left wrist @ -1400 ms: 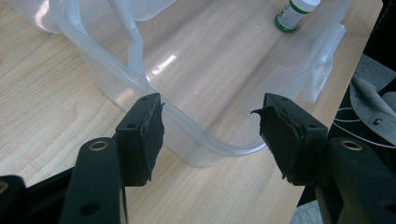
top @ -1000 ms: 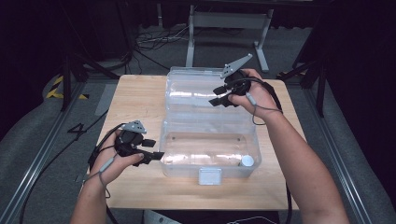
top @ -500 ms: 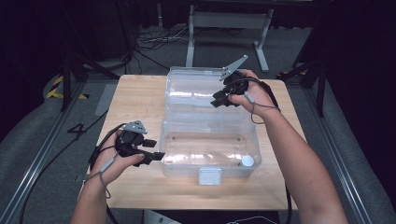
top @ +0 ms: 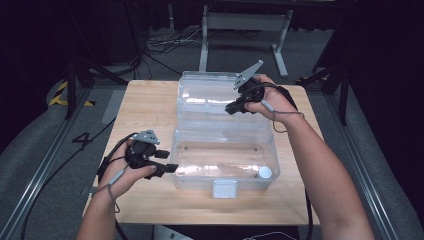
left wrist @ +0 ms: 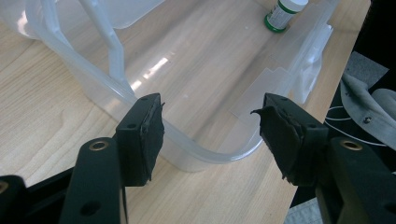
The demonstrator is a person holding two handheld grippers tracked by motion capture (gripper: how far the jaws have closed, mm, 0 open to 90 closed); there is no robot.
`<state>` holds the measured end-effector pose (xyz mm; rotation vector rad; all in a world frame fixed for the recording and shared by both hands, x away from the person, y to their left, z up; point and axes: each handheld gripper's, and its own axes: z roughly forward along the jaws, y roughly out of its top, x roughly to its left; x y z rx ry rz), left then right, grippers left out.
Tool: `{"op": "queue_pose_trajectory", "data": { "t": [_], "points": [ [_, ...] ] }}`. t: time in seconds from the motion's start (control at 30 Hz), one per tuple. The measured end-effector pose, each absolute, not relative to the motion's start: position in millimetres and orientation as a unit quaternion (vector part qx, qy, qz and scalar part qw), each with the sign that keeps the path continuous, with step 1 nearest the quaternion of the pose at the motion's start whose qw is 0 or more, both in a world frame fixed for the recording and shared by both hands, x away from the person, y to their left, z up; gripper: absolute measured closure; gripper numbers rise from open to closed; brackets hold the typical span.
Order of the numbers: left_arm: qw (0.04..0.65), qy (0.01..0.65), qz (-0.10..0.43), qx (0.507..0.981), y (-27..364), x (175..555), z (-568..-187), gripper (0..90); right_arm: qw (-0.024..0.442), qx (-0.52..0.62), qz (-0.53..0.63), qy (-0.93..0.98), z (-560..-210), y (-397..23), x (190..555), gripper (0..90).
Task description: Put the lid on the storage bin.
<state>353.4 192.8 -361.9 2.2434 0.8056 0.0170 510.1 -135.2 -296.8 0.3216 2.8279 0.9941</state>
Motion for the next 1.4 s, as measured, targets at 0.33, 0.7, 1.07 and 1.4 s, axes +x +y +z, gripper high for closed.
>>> {"op": "queue_pose_trajectory", "data": {
  "t": [0.33,0.7,1.07,1.4],
  "points": [
    [0.37,0.302,0.003,0.879,187,352,-362,40.4,0.052,0.11,0.346,0.93,-300,-139,511,84.8],
    [0.382,0.251,-0.002,0.889,171,352,-362,41.2,0.063,0.114,0.343,0.93,-300,-139,508,84.4],
    [0.358,0.211,-0.021,0.91,148,351,-372,42.1,0.071,0.111,0.339,0.932,-299,-137,507,84.3],
    [0.33,0.191,-0.036,0.924,134,350,-383,41.4,0.073,0.113,0.339,0.931,-299,-138,506,84.2]
  ]
}}
